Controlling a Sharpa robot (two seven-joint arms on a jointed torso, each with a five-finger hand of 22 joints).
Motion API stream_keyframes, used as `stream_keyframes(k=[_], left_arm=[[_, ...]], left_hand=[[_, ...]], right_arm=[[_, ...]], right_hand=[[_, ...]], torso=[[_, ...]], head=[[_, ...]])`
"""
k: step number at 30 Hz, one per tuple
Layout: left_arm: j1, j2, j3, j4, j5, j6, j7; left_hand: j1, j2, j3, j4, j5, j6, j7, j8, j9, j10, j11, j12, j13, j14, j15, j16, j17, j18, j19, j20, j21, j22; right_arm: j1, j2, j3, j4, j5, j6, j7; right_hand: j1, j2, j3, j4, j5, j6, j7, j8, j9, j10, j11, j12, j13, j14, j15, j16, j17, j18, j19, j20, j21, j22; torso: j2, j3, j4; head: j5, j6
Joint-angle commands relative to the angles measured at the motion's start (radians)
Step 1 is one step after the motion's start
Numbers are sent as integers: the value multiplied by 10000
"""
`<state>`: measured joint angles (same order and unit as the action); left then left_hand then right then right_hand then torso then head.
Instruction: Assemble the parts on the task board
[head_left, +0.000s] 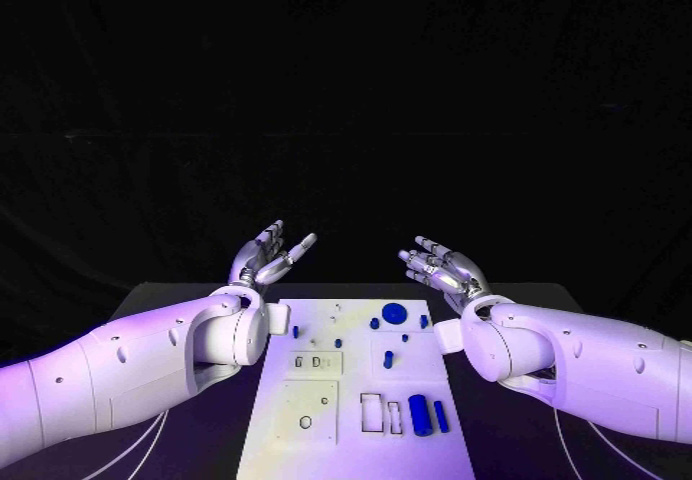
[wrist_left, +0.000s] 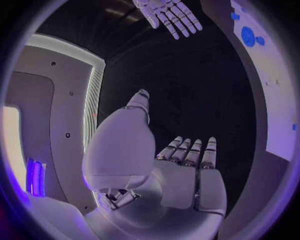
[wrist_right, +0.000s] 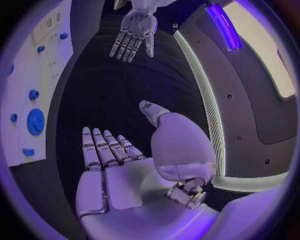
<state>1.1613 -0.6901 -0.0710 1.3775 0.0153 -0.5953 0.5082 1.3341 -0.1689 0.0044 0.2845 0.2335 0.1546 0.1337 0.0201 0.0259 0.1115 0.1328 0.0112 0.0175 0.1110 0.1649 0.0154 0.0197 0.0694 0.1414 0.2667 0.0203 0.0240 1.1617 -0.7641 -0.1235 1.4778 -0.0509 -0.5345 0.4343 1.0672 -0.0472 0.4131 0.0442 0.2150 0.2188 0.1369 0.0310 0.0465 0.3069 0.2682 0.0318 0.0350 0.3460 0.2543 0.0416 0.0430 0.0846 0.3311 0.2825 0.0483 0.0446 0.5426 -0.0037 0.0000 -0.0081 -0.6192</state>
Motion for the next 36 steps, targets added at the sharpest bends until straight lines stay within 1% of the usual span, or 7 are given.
stream_keyframes(k=[1, 6, 7, 14, 17, 25, 36], left_arm=[[17, 26, 0, -14, 51, 728, 213], [17, 26, 0, -14, 51, 728, 213], [40, -506, 1, 303, 46, 959, 302], [93, -776, 16, 560, 33, 713, 575], [119, -872, 26, 671, -4, 677, 626], [258, -1223, 41, 1111, -280, 907, 540], [468, -2021, 76, 2336, -899, 1551, 305]], left_hand=[[545, 66, 94, 142, 104, 237, 584, 78, 43, 141, 182, 96, 34, 128, 170, 73, 46, 294, 64, 159, 69, 30], [780, 301, 337, 127, 59, 687, 752, 195, 128, 623, 368, 163, 88, 473, 194, 150, 119, 562, 173, 190, 119, 59], [908, 481, 508, 108, 26, 1088, 847, 306, 203, 1058, 477, 233, 134, 792, 238, 227, 182, 731, 412, 214, 197, 105], [1706, 877, 1037, -82, -67, 5074, 1059, 1651, 993, 6397, 913, 1415, 601, 5933, 419, 1952, 1184, 865, 4772, 248, 1860, 920], [1838, 852, 1139, -57, -74, 6090, 944, 1967, 1183, 7279, 892, 1454, 527, 6694, 286, 2220, 1334, 990, 5498, 242, 2181, 986], [2105, 710, 1488, -23, -70, 7017, 868, 2295, 1328, 8705, 448, 1431, 538, 8053, -175, 2719, 1759, 1163, 6575, 111, 2629, 1035], [2194, 384, 1784, -18, -94, 7199, 791, 2275, 1342, 9113, 354, 1082, 490, 8545, -343, 2908, 2102, 1162, 7401, -198, 3090, 1162]], right_arm=[[100, 29, -92, -99, -663, 1646, -489], [182, 42, -181, -167, -748, 1920, -572], [320, -152, -176, -467, -3890, 632, -238], [512, -200, -170, -645, -5334, 441, -301], [575, -243, -168, -657, -5666, 487, -366], [798, -300, -146, -713, -7098, 847, -923], [1271, -92, -71, -834, -12517, 2260, -3264]], right_hand=[[1183, -84, 469, -656, 37, 1822, 1619, 562, 388, 2324, -12, 479, 228, 2644, -207, 690, 404, 353, 1523, 69, 506, 261], [1771, -195, 792, -1195, -7, 4356, 1449, 1384, 906, 5463, -390, 1085, 397, 5126, -596, 1426, 764, 792, 3791, 54, 1246, 579], [1794, -229, 839, -1243, -32, 4578, 1419, 1434, 938, 5628, -429, 1041, 347, 5246, -633, 1428, 763, 838, 3954, 56, 1287, 575], [1841, -486, 1220, -1422, -233, 6134, 1124, 1840, 1161, 6784, -741, 946, 287, 6153, -938, 1599, 815, 1001, 4665, -47, 1511, 553], [1823, -521, 1299, -1422, -240, 6238, 1094, 1849, 1162, 6939, -776, 895, 287, 6269, -975, 1607, 814, 1003, 4762, -77, 1532, 540], [1754, -751, 1512, -1438, -266, 6708, 944, 1983, 1215, 7643, -960, 766, 304, 6847, -1171, 1744, 871, 1011, 5246, -254, 1711, 548], [1850, -1224, 987, -1647, 251, 7524, 395, 2365, 1508, 9159, -1649, 789, 503, 9842, -2236, 3402, 2056, 988, 7928, -1434, 3871, 1618]], torso=[[0, 0, -1], [0, 0, -1], [235, -53, -26], [442, -61, -20], [520, -76, 0], [807, -60, 32], [1422, -106, 169]], head=[[2, 1], [2, 1], [-89, -67], [-130, -64], [-159, -71], [-184, -37], [-346, 33]])
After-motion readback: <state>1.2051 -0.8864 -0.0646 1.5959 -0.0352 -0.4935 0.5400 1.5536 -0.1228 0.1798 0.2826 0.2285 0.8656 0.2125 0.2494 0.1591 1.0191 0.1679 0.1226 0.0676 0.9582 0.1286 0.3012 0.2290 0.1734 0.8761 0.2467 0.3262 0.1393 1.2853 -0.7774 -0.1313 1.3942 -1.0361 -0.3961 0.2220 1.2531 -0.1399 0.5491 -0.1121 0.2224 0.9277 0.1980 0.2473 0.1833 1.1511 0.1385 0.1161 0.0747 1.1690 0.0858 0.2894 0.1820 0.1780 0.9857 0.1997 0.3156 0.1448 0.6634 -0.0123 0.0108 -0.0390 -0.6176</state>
